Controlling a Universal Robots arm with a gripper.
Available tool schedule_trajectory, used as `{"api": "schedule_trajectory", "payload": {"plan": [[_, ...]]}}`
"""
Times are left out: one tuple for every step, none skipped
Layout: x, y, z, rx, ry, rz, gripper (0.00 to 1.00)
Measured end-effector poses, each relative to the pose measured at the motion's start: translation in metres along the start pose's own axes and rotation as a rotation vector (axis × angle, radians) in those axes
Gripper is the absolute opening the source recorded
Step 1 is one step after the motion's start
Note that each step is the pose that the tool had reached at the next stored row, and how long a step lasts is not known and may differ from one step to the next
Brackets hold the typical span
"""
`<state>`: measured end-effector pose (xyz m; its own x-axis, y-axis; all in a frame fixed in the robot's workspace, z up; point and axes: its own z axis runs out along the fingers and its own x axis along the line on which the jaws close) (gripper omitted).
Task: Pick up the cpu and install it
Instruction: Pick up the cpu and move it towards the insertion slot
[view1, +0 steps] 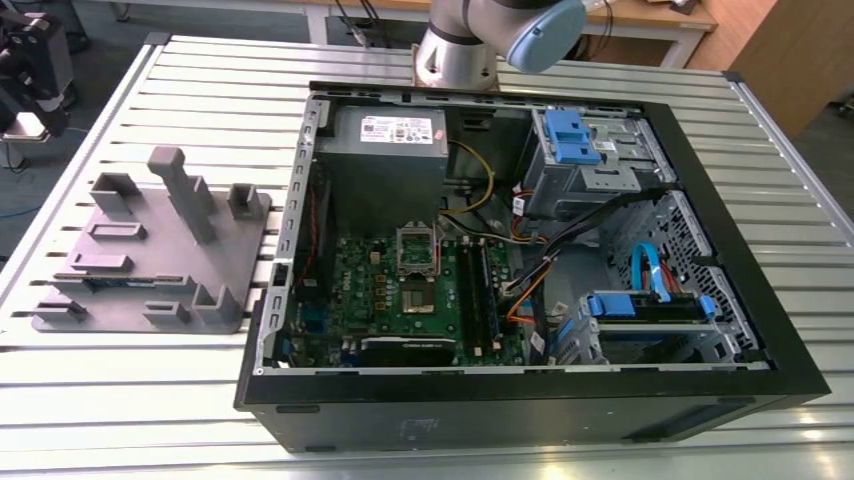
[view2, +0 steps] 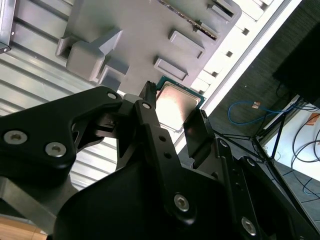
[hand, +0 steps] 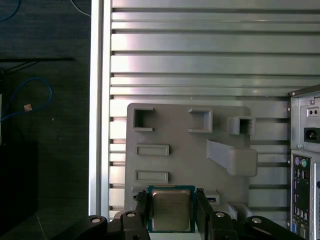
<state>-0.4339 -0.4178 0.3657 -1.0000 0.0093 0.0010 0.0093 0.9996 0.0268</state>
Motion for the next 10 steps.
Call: {"api": "schedule_trajectory", "payload": {"plan": [[0.0000,0.0000,0.0000,0.0000,0.0000,0.000,0.47],[0.0000,0.0000,0.0000,0.0000,0.0000,0.000,0.47],[0.0000,0.0000,0.0000,-0.0001,0.0000,0.000,0.47],[0.0000,0.0000,0.0000,0.0000,0.0000,0.000,0.47],[0.0000,0.0000,0.0000,-0.0001,0.0000,0.000,0.47],[-0.0001,0.0000,0.0000,-0.0001,0.0000,0.000,0.47],[-0.0003,0.0000,0.0000,-0.0001,0.0000,0.000,0.47],[-0.0008,0.0000,-0.0002,0.0001,0.0002,0.000,0.47],[-0.0014,0.0000,-0.0001,0.0000,0.0001,0.000,0.47],[-0.0024,0.0000,0.0000,-0.0001,0.0000,0.000,0.47]]}}
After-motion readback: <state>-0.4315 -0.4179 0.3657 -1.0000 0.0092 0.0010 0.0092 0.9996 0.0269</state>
